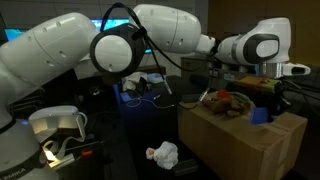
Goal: Switch between all the objects on the box and on the table
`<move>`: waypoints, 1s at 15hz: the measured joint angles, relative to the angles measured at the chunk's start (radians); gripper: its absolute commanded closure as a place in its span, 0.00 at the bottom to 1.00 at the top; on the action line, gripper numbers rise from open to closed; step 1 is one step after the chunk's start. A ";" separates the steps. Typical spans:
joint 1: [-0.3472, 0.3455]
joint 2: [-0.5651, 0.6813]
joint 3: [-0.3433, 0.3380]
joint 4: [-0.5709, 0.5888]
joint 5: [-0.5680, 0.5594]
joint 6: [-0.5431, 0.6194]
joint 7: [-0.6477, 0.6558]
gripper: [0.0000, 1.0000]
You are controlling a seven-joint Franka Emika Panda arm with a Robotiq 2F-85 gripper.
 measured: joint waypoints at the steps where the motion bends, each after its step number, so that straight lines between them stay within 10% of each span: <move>1: -0.012 -0.020 0.000 -0.017 0.000 -0.006 -0.034 0.89; 15: -0.160 -0.344 -0.008 -0.617 -0.001 0.092 -0.234 0.90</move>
